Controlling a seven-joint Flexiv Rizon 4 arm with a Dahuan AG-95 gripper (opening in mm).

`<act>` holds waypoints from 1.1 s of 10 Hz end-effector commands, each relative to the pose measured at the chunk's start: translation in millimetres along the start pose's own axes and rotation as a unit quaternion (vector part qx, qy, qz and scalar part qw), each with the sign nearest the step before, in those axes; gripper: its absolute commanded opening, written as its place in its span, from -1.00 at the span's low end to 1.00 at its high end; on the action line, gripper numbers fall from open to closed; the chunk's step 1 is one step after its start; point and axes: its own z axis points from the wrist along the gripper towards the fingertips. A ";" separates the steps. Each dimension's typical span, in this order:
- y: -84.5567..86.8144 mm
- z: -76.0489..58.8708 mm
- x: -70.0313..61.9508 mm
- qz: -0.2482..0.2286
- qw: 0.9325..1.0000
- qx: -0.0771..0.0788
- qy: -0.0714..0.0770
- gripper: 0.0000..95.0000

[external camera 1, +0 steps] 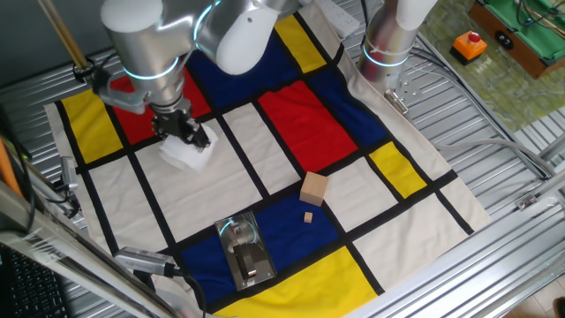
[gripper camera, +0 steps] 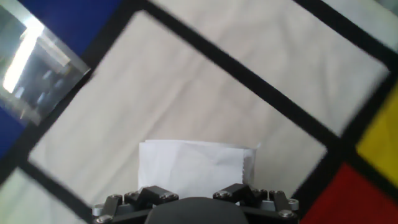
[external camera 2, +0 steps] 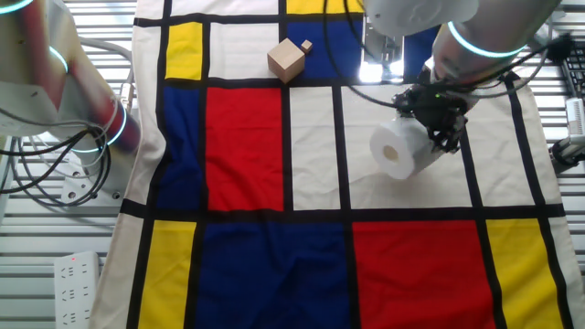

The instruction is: Put the toilet paper on its holder

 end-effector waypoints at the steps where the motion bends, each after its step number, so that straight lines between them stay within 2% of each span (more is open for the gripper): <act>1: 10.2 -11.0 -3.8 -0.250 0.968 0.006 0.007 -1.00; 2: 12.2 -12.6 -4.7 -0.283 0.959 0.009 0.004 -1.00; 5: 15.4 -16.2 -5.2 -0.320 0.947 0.012 -0.013 -1.00; 6: 21.9 -24.8 -5.1 -0.343 0.939 0.009 -0.012 -1.00; 8: 33.0 -36.0 -2.6 -0.364 0.931 0.008 -0.010 -1.00; 10: 38.2 -37.8 -1.3 -0.369 0.929 0.010 -0.008 -1.00; 11: 39.7 -35.7 -1.9 -0.364 0.931 0.011 -0.009 -1.00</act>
